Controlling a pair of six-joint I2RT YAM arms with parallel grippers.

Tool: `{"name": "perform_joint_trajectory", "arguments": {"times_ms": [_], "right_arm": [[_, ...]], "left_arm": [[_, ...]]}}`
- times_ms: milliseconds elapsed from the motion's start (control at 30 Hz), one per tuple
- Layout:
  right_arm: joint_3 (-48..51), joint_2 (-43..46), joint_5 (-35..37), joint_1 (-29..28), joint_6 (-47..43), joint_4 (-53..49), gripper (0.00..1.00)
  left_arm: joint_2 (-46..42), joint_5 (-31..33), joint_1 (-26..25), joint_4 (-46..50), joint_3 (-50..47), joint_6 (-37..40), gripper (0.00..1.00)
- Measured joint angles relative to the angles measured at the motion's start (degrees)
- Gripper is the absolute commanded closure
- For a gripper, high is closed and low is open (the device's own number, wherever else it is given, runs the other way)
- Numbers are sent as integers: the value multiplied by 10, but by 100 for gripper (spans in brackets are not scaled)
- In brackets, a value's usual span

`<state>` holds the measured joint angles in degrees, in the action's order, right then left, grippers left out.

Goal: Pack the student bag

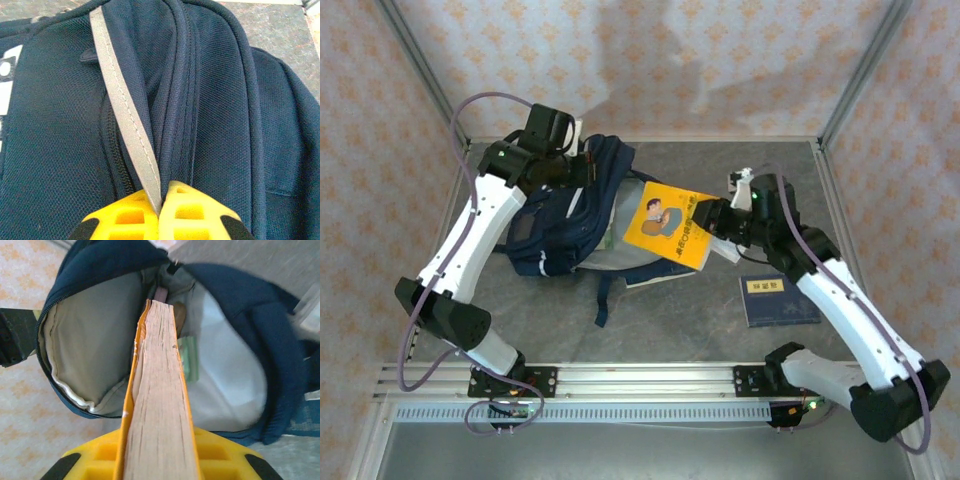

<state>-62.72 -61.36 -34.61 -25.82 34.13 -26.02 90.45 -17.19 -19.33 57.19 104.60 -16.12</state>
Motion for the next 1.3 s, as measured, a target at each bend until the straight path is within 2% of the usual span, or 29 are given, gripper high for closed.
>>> {"name": "perform_joint_trajectory", "arguments": {"times_ms": [267, 500, 633, 833, 967, 1100, 1133, 1233, 1300], "right_arm": [[21, -86, -40, -37, 33, 92, 100], [-15, -203, -49, -51, 26, 143, 100], [-65, -278, -41, -77, 20, 155, 100], [-131, -389, 15, -129, 56, 187, 100], [-183, -461, 56, -152, 92, 204, 90], [-260, -537, 77, -167, 122, 209, 75], [-273, -549, 78, -169, 125, 213, 71], [-302, -589, 80, -172, 143, 227, 48], [-305, -597, 77, -171, 139, 227, 40]], "left_arm": [[0, -59, 0, 0, 2, 4, 100], [0, -79, 4, 9, 31, 13, 100], [0, -91, 7, 10, 33, 16, 100], [0, -112, 7, 13, 33, 17, 100], [0, -120, 12, 13, 33, 22, 100], [0, -115, 29, 13, 30, 24, 100], [0, -112, 34, 12, 28, 24, 100], [0, -107, 45, 9, 19, 23, 100], [0, -107, 48, 6, 12, 23, 100]]}}
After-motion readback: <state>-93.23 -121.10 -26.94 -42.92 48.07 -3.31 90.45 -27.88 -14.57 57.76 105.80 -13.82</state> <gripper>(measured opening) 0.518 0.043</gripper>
